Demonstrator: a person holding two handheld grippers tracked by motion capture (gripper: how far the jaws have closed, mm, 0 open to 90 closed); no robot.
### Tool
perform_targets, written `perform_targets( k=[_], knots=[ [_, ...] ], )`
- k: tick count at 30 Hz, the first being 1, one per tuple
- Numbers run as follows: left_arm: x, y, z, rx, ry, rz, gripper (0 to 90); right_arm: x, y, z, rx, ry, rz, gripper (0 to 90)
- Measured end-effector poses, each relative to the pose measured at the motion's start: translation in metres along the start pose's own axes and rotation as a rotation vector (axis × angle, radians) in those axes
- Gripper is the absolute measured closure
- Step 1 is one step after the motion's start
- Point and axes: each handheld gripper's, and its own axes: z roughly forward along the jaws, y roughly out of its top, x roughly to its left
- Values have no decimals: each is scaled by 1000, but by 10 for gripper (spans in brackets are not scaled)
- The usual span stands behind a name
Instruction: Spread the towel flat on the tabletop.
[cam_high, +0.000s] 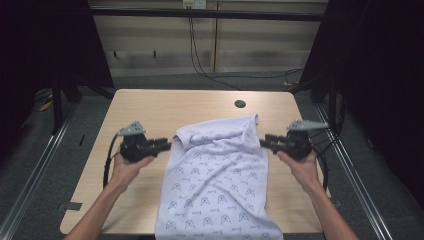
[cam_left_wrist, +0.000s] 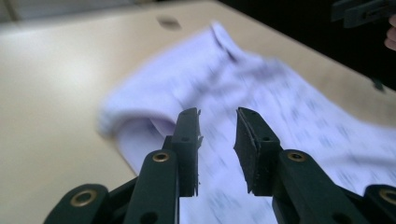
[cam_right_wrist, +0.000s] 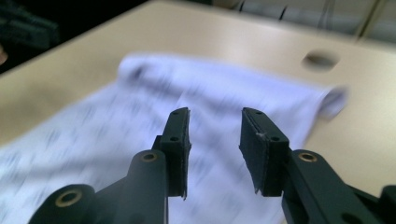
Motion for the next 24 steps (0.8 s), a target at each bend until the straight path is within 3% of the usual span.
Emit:
perform_targets(
  k=[2,5,6,8,9,10,11,12,15,17,20,24],
  knots=[
    [-8,-20,9,63,-27,-2,700,10,-25,5,62,51,-4,627],
    [-17,-39,22,166,-11,41,656,24,-57,15,187,69,-38,611],
    [-18,-41,25,174,-12,37,642,25,-67,18,223,57,-45,599],
    [-19,-47,32,203,-11,39,653,21,-79,22,230,52,-29,588],
    [-20,-51,36,239,2,60,686,19,-82,23,236,45,-26,578],
    [-21,-55,37,218,-4,79,759,19,-84,24,259,23,-36,571],
    [-20,-56,36,220,-13,71,829,18,-86,26,277,2,-49,583],
    [-21,-55,34,234,-14,75,875,17,-88,26,255,5,-53,600],
    [-29,-62,25,252,-49,42,884,19,-90,24,247,-34,-63,725],
    [-37,-67,17,271,-70,55,884,20,-90,21,279,-16,-90,874],
    [-50,-76,5,289,-94,66,879,20,-96,11,289,23,-45,899],
    [-58,-83,-3,303,-149,43,827,32,-107,-9,324,60,-37,900]
  ],
)
